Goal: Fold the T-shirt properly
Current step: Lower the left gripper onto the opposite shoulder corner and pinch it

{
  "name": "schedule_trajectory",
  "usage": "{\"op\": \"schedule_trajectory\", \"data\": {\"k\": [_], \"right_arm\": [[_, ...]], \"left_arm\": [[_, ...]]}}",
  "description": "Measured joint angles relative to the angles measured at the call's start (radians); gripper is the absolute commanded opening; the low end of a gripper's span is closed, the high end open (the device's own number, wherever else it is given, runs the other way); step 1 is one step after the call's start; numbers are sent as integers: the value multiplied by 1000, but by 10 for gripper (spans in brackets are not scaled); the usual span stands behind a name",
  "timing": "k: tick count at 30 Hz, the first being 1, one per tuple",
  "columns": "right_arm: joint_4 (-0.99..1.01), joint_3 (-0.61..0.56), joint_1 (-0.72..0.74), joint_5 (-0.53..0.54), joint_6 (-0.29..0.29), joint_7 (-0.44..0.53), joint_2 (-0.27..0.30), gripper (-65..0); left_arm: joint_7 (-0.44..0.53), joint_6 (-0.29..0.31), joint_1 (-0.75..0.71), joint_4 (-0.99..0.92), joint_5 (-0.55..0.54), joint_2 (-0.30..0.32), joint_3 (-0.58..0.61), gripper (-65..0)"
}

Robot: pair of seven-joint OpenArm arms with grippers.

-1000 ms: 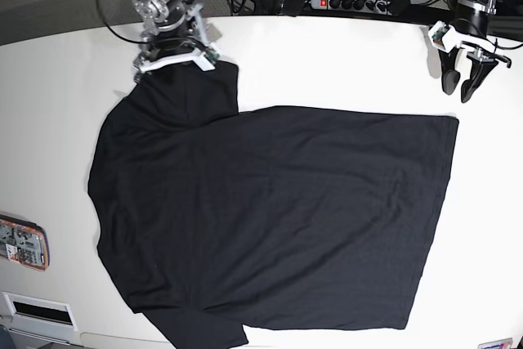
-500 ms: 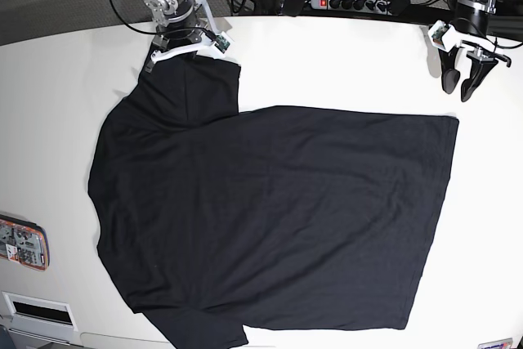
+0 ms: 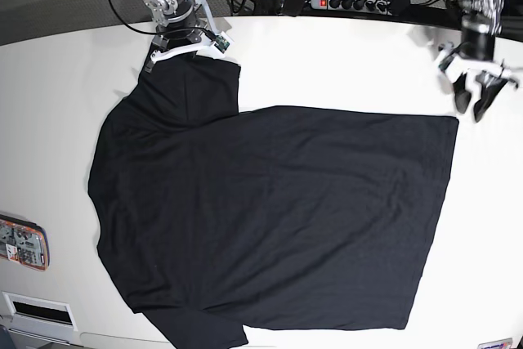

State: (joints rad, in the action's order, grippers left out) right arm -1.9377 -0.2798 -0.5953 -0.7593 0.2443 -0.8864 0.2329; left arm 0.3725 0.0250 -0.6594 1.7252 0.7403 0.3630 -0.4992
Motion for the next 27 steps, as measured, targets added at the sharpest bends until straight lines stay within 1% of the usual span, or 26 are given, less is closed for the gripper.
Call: {"op": "schedule_trajectory", "data": {"k": [1,2,3,4,6,7,9,11,12,13,14,15,16,18,20,21,22,24,27], "right_arm": [[-1,0,0,0,0,-1,0,-650],[-1,0,0,0,1,-2,0,-650],[-1,-2,0,0,2,0,0,-650],[-1,-2,0,0,3,0,0,-650],[-1,-2,-1,0,2,-2,0,-650],[-1,-2,0,0,3,-2,0,-650],[-2,-2,-1,0,3,1,0,-650],[-2,-2,0,0,3,0,0,-650],[-2,-2,0,0,3,-2,0,-650],[-2,-2,-2,0,2,-3,-1,-650],[-2,-2,0,0,3,-3,-1,-650],[-2,-2,-1,0,3,-2,-1,-650],[-2,-2,0,0,3,-1,0,-650],[-2,-2,-1,0,3,1,0,-650],[-2,-2,-2,0,3,-4,0,-650],[-2,-2,-1,0,3,-3,-1,-650],[-2,-2,-2,0,3,-3,-1,-650],[-3,-2,-1,0,3,1,0,-650],[-3,-2,-1,0,3,-2,0,-650]], "left_arm": [[-47,-4,5,10,-2,27,33,-404],[-116,-2,8,18,-3,59,65,-395],[-199,25,6,33,-8,98,99,-381],[-271,66,3,51,-8,137,137,-363],[-396,146,2,95,-9,188,208,-319],[-438,192,2,120,-13,208,241,-297],[-478,258,8,140,-26,250,298,-269],[-522,288,40,131,-21,285,336,-261],[-539,296,69,118,-14,293,352,-261],[-538,288,94,108,-2,297,364,-261],[-534,284,109,103,-3,299,373,-261],[-510,278,119,102,-2,300,376,-261],[-503,267,117,95,6,313,381,-261],[-510,282,106,58,27,340,389,-261],[-540,295,95,29,29,366,404,-261],[-538,302,93,28,27,378,414,-261],[-532,290,94,30,27,387,428,-261],[-513,286,104,34,24,384,436,-261],[-517,287,105,36,23,383,438,-261]]}}
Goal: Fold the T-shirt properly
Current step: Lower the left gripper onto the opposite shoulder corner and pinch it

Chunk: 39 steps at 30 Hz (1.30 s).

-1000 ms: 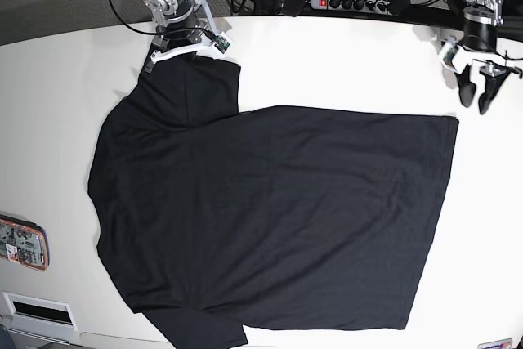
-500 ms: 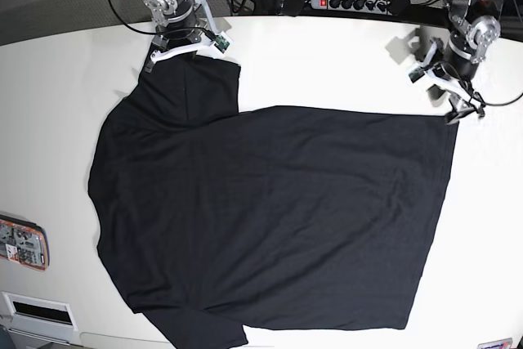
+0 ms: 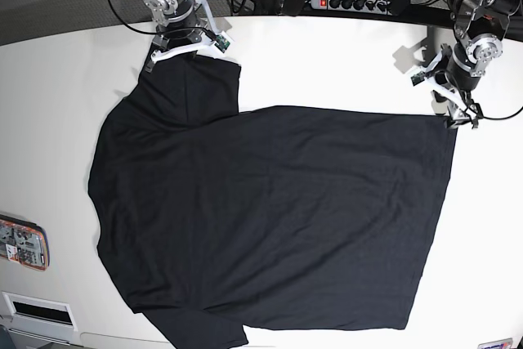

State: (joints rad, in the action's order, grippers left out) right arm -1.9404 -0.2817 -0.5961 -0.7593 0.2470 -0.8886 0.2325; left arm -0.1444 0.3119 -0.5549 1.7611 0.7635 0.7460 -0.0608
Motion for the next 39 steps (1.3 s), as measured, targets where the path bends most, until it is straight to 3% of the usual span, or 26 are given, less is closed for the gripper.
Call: {"op": "schedule_trajectory", "data": {"k": [3,6,8,11,22,26,28,30,33,39], "right_arm": [[0,0,0,0,0,0,0,-650],[0,0,0,0,0,1,0,-650],[0,0,0,0,0,0,0,-650],[0,0,-2,0,0,1,0,-650],[-1,0,-2,0,0,1,-3,-650],[-1,0,-2,0,0,2,-3,-650],[-1,0,-2,0,0,2,-2,-650],[-1,0,-2,0,0,1,-3,-650],[-1,0,-2,0,0,0,-3,-650],[-1,0,-2,0,0,2,-3,-650]], "left_arm": [[-6,4,-2,-17,0,0,3,-261],[8,61,0,-52,-5,23,8,-261],[0,63,4,-83,-11,29,5,-261],[-13,79,70,-129,-38,30,27,-261],[-27,29,286,-283,-16,37,223,-262],[-6,16,306,-315,-23,36,231,-271],[-14,23,313,-317,-23,36,233,-317],[-13,29,313,-321,-24,35,236,-417],[-14,47,308,-328,-28,30,240,-650],[-11,45,308,-327,-30,29,235,-650]]}}
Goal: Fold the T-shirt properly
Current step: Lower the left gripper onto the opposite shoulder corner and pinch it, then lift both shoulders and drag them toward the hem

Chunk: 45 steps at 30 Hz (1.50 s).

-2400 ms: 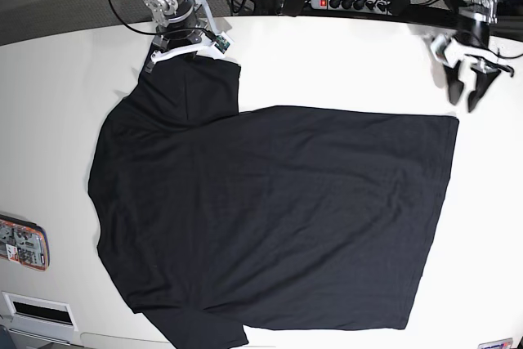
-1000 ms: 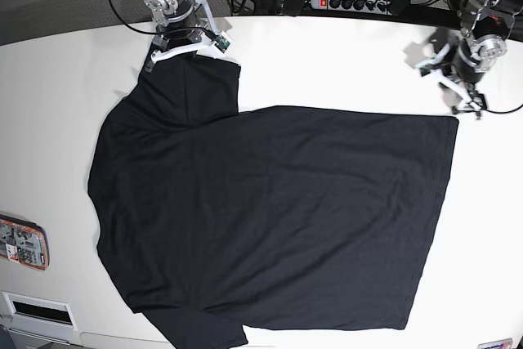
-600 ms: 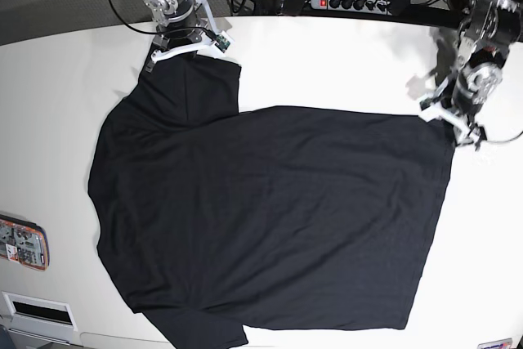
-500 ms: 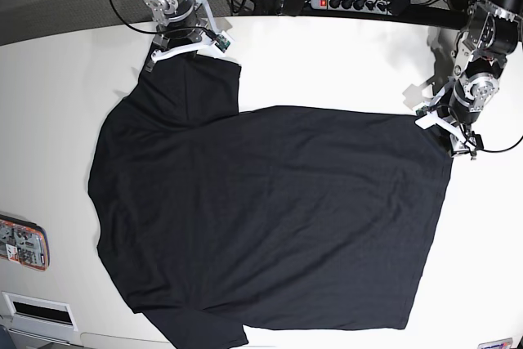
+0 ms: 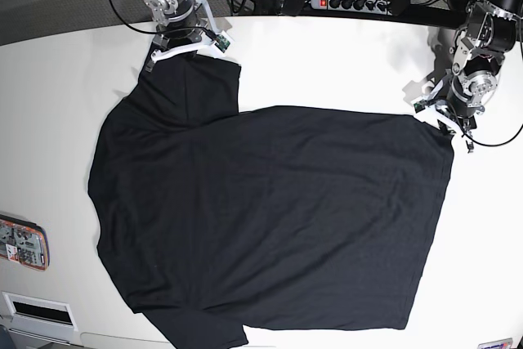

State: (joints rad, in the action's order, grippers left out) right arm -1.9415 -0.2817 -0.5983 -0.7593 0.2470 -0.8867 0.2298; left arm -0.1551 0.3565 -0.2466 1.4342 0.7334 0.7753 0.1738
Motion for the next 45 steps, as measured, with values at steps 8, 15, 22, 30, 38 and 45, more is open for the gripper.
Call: {"op": "schedule_trajectory", "data": {"k": [8,15,22,30,38,45], "right_arm": [[-1,0,0,0,0,2,-3,-650],[-4,4,11,8,1,0,-3,-650],[-14,5,58,11,8,1,-3,-650],[-14,8,150,11,8,1,-3,-650],[-14,75,261,19,13,0,-3,-650],[-9,84,377,23,15,-2,-3,-650]], "left_arm": [[19,45,-85,150,-23,-82,-136,-650],[13,41,-86,177,-15,-100,-177,-650],[13,41,-86,180,-15,-100,-176,-650],[13,-158,-62,180,-23,-125,-178,-650],[6,-220,4,162,-20,-173,-200,-650],[10,-227,142,60,-16,-254,-240,-650]]}}
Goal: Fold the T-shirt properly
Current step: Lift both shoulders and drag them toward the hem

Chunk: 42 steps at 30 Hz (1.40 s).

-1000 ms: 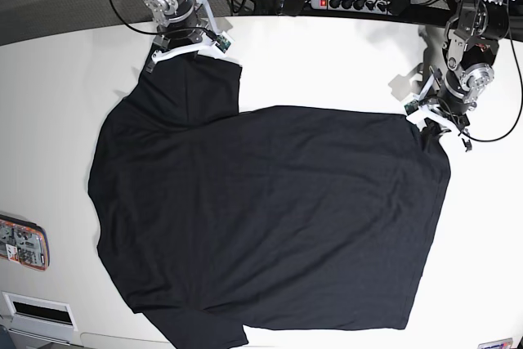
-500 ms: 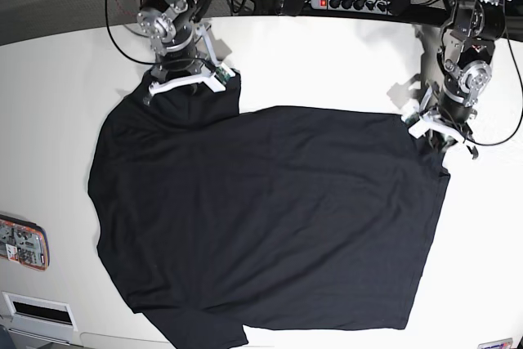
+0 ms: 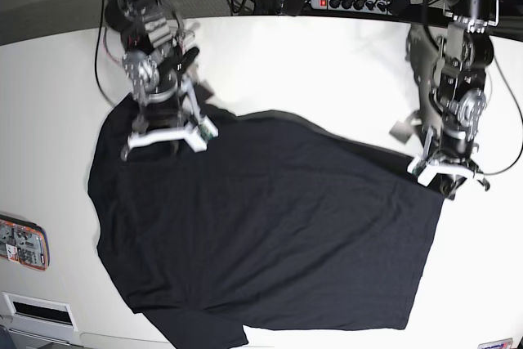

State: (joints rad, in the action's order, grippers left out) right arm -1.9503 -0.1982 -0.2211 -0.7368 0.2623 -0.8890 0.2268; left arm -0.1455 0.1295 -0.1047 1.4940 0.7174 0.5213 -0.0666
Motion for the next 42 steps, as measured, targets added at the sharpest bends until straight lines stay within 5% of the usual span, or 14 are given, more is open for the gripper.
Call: {"op": "schedule_trajectory", "data": {"k": [8,12,27,42], "right_arm": [[16,-5,219,13,-1,-6,0,-650],[74,-4,272,141,2,-8,0,-650],[568,-3,462,175,0,98,-2,-650],[764,-2,634,161,0,164,-3,-650]], "left_arm": [[-7,1,134,-115,1,-29,3,-650],[-5,1,194,-154,-1,-35,9,-650],[3,0,425,-385,1,-83,141,-650],[-6,0,386,-398,2,-77,137,-650]]}}
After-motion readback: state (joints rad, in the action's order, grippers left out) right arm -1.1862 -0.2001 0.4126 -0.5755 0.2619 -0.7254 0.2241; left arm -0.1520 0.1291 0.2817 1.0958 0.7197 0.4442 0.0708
